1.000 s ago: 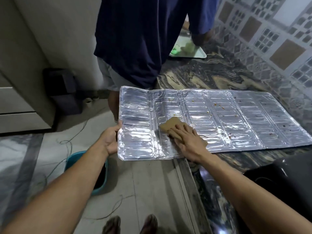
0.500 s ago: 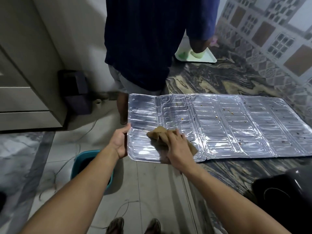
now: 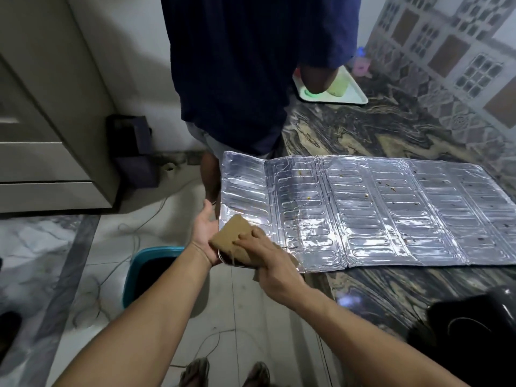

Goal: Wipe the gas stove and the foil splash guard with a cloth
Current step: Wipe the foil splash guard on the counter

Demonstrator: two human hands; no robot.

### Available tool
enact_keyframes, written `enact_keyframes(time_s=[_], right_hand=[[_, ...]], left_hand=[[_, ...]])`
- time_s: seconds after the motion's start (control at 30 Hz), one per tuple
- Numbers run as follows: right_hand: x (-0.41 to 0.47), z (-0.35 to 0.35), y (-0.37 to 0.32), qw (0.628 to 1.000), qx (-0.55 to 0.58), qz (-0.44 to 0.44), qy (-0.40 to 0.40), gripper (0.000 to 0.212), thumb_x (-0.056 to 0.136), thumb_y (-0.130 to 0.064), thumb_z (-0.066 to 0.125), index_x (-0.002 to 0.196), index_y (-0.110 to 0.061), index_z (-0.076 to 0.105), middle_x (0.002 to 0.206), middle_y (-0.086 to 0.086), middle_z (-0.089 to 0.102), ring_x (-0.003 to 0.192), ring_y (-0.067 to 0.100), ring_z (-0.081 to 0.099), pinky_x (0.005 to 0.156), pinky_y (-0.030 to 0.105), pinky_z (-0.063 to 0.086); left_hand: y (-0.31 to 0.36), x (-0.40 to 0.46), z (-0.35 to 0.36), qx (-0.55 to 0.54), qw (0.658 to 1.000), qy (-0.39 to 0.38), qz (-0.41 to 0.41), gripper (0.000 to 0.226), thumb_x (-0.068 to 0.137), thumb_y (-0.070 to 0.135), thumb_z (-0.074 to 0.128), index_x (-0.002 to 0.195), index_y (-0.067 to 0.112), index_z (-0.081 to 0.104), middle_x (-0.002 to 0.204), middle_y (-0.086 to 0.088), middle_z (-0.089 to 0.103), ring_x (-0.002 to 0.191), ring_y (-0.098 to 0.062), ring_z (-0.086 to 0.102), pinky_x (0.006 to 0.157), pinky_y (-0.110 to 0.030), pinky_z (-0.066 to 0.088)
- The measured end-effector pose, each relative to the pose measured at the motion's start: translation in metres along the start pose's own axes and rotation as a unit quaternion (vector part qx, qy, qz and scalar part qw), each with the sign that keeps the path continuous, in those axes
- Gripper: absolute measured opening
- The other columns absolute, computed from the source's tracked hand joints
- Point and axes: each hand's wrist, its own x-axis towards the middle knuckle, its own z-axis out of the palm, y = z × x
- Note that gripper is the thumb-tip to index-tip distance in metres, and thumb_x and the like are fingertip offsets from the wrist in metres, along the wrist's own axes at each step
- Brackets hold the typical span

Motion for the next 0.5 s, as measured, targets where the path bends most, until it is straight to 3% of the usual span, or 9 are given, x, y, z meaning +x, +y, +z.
enact_keyframes(time_s=[0.07,0.13,0.2,0.23,0.3,0.37,0.43,0.47,0.5], right_hand=[[-0.003,-0.020,-0.006,0.998,0.057,0.015,0.005,0.063,0.060,0.008,0.043,0.114,-0.010,0.070,0.117,0.000,0.068,0.114,-0.006,0.052,0.093,0.010,0.042],[0.003,-0.045,-0.011,0.989,0.110,0.065,0.074,0.053,0.060,0.007,0.041,0.098,-0.013,0.073,0.090,-0.012,0.070,0.084,-0.012,0.062,0.075,0.007,0.046],[0.015,-0.073,-0.005,0.968,0.138,0.128,0.167,0.056,0.070,0.018,0.042,0.093,-0.025,0.069,0.075,-0.019,0.067,0.062,-0.007,0.062,0.058,0.008,0.046],[0.022,-0.086,0.001,0.956,0.133,0.155,0.211,0.059,0.076,0.020,0.042,0.095,-0.030,0.068,0.074,-0.017,0.067,0.061,-0.003,0.062,0.055,0.012,0.047],[0.035,-0.106,0.013,0.943,0.062,0.185,0.271,0.054,0.081,0.011,0.046,0.104,-0.033,0.067,0.082,-0.010,0.067,0.074,0.014,0.064,0.060,0.028,0.051],[0.044,-0.110,0.025,0.940,-0.017,0.205,0.271,0.040,0.085,-0.006,0.045,0.113,-0.026,0.063,0.089,-0.004,0.064,0.081,0.022,0.061,0.063,0.030,0.045],[0.049,-0.100,0.039,0.951,-0.074,0.226,0.196,0.038,0.087,-0.032,0.038,0.120,-0.025,0.055,0.106,0.007,0.061,0.100,0.029,0.059,0.077,0.035,0.050],[0.050,-0.092,0.045,0.951,-0.128,0.252,0.128,0.043,0.089,-0.037,0.036,0.129,-0.025,0.049,0.124,0.012,0.054,0.119,0.037,0.051,0.095,0.046,0.046],[0.051,-0.083,0.052,0.937,-0.202,0.277,0.067,0.046,0.093,-0.037,0.037,0.137,-0.024,0.041,0.141,0.015,0.042,0.134,0.043,0.035,0.110,0.054,0.031]], left_hand=[[0.003,0.001,-0.004,-0.021,1.000,-0.018,0.005,0.104,0.079,0.083,0.028,0.143,0.002,0.041,0.139,-0.030,0.047,0.115,-0.046,0.058,0.082,-0.058,0.054],[0.005,0.002,-0.011,-0.021,0.999,-0.028,0.005,0.109,0.074,0.087,0.029,0.143,0.003,0.042,0.141,-0.029,0.047,0.123,-0.047,0.051,0.091,-0.061,0.049],[0.008,0.003,-0.013,0.001,0.999,-0.033,0.004,0.110,0.070,0.088,0.033,0.140,0.004,0.046,0.139,-0.028,0.050,0.124,-0.047,0.051,0.096,-0.060,0.047],[0.008,0.003,-0.012,0.012,0.999,-0.041,0.007,0.108,0.070,0.087,0.036,0.138,0.004,0.048,0.138,-0.027,0.051,0.124,-0.046,0.051,0.097,-0.058,0.046],[0.011,0.005,-0.007,0.033,0.998,-0.043,0.036,0.097,0.077,0.079,0.043,0.139,0.004,0.048,0.138,-0.026,0.051,0.123,-0.044,0.052,0.096,-0.055,0.046],[0.014,0.010,-0.002,0.047,0.995,-0.038,0.077,0.084,0.083,0.061,0.055,0.143,0.004,0.043,0.142,-0.026,0.047,0.123,-0.045,0.052,0.092,-0.055,0.049],[0.015,0.012,0.004,0.047,0.994,-0.021,0.100,0.083,0.078,0.044,0.070,0.144,0.004,0.041,0.144,-0.026,0.043,0.123,-0.047,0.051,0.089,-0.057,0.050],[0.015,0.013,0.006,0.048,0.994,-0.017,0.100,0.083,0.077,0.040,0.073,0.144,0.004,0.041,0.145,-0.027,0.041,0.125,-0.048,0.048,0.090,-0.059,0.048],[0.014,0.014,0.008,0.052,0.994,-0.011,0.093,0.080,0.078,0.037,0.072,0.144,0.005,0.041,0.147,-0.027,0.040,0.128,-0.050,0.045,0.091,-0.060,0.047]])
